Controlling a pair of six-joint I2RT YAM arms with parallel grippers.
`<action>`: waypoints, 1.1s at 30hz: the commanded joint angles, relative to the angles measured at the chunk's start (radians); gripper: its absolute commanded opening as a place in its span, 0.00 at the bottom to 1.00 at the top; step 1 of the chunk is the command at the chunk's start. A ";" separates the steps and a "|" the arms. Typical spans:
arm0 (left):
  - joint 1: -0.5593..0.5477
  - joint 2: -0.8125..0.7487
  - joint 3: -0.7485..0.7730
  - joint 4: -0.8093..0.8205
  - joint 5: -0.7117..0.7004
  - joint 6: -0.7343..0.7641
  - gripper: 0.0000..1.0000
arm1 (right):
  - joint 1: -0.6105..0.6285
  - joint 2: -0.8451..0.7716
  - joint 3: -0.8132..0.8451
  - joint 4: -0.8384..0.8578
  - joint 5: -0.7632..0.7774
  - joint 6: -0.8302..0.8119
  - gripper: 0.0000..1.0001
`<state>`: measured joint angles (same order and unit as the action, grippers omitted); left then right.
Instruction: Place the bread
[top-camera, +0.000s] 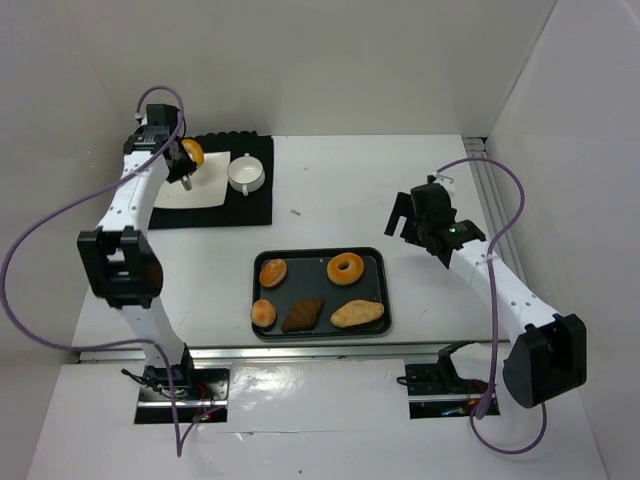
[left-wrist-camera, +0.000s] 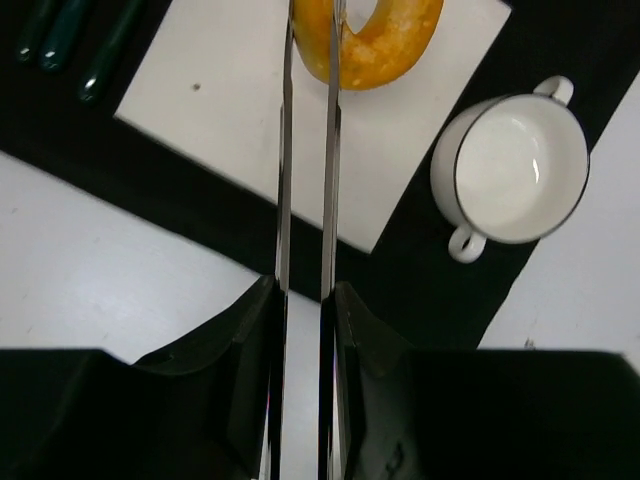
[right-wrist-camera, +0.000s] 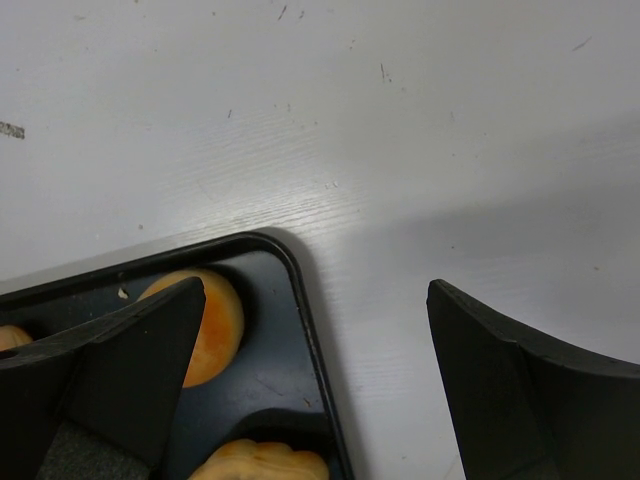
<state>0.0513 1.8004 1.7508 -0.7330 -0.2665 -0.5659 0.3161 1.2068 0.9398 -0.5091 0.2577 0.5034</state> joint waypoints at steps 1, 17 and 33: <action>0.013 0.115 0.142 0.069 0.076 -0.023 0.27 | -0.005 0.011 0.050 0.041 0.008 -0.009 0.99; -0.008 0.150 0.125 0.046 0.047 -0.043 0.64 | -0.005 0.011 0.059 0.023 0.048 0.000 0.99; -0.327 -0.334 -0.130 0.001 0.148 0.168 0.62 | 0.005 -0.018 0.051 0.023 0.038 0.000 0.99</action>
<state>-0.1749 1.5326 1.6875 -0.7319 -0.2440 -0.5186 0.3164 1.2163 0.9520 -0.5064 0.2794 0.5041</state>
